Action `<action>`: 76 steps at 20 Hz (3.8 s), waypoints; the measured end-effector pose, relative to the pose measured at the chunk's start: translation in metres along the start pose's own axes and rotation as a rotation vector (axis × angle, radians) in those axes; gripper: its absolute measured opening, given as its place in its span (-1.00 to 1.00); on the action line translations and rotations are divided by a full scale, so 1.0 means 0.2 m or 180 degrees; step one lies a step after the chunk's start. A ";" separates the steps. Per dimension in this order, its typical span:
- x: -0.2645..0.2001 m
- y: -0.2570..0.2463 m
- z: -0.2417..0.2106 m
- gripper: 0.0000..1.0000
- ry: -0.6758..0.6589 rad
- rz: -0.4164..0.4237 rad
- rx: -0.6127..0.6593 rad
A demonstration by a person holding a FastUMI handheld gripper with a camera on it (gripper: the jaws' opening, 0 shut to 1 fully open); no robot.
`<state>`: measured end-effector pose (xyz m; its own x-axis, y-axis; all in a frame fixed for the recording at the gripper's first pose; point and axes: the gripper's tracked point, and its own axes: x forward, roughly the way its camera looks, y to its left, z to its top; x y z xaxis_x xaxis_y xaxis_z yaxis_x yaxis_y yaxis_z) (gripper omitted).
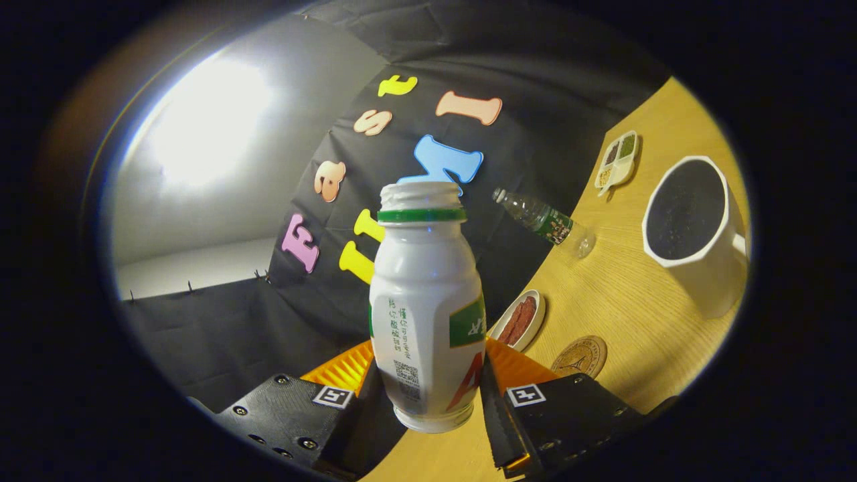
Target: Take the bottle from table, then pour the juice into the cup, finally place the bottle on the coaster
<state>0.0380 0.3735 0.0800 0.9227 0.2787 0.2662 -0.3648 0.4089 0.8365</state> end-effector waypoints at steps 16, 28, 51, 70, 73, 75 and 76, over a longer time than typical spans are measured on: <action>-0.02 -0.09 0.12 0.34 -0.0228 -0.0064 0.0875; -0.01 -0.03 0.16 0.34 -0.0307 0.0006 0.1392; 0.03 0.01 0.20 0.34 -0.0333 0.0030 0.1782; 0.03 0.07 0.20 0.34 -0.0340 0.0119 0.1941; 0.03 0.08 0.20 0.34 -0.0345 0.0128 0.1951; 0.03 0.08 0.20 0.34 -0.0344 0.0137 0.1967; 0.03 0.08 0.20 0.34 -0.0343 0.0139 0.1983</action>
<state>0.0426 0.3479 0.1144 0.9278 0.1813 0.3261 -0.2917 -0.1925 0.9369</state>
